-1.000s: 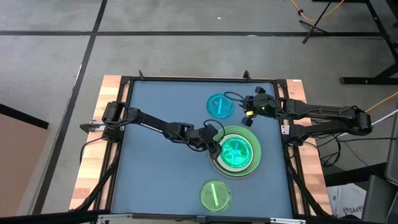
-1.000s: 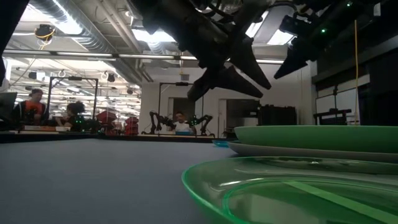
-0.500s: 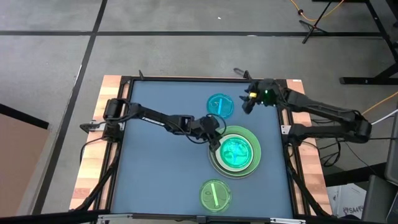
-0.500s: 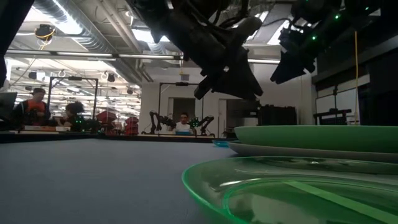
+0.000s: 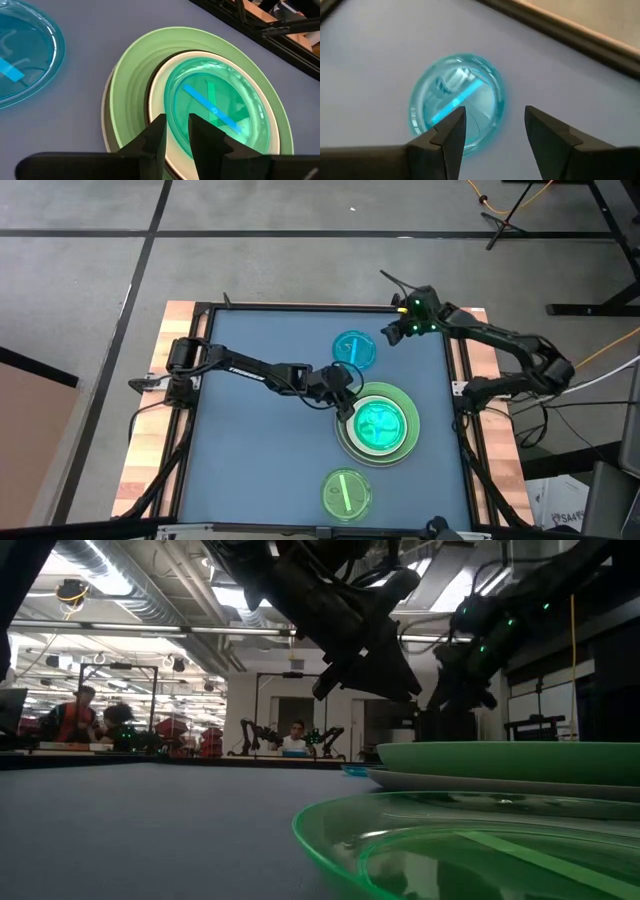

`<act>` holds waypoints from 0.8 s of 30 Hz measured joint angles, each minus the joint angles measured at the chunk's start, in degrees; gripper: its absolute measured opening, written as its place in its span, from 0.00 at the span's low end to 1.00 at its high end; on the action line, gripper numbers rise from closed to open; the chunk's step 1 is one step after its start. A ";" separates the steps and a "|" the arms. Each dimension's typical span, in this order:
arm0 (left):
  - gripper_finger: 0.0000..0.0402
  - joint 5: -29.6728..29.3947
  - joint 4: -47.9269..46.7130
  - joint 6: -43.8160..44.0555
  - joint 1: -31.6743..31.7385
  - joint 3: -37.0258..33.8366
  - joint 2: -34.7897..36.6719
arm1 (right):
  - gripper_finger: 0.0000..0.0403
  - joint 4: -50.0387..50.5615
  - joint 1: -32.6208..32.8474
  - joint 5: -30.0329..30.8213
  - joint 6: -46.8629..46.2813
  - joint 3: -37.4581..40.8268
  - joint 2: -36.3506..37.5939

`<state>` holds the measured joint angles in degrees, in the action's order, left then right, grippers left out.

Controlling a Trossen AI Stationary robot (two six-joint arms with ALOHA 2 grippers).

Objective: Stack plastic plates
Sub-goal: Stack the blue plate on top of the blue plate

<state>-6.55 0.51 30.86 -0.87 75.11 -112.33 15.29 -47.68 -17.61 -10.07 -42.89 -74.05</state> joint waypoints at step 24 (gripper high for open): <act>0.18 0.00 -0.02 0.08 -0.72 -0.04 0.00 | 0.48 -9.14 -0.71 -4.13 0.02 -0.02 -18.58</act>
<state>-6.55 0.49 30.94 -1.59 75.07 -112.33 6.15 -48.39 -21.74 -10.05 -42.91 -92.62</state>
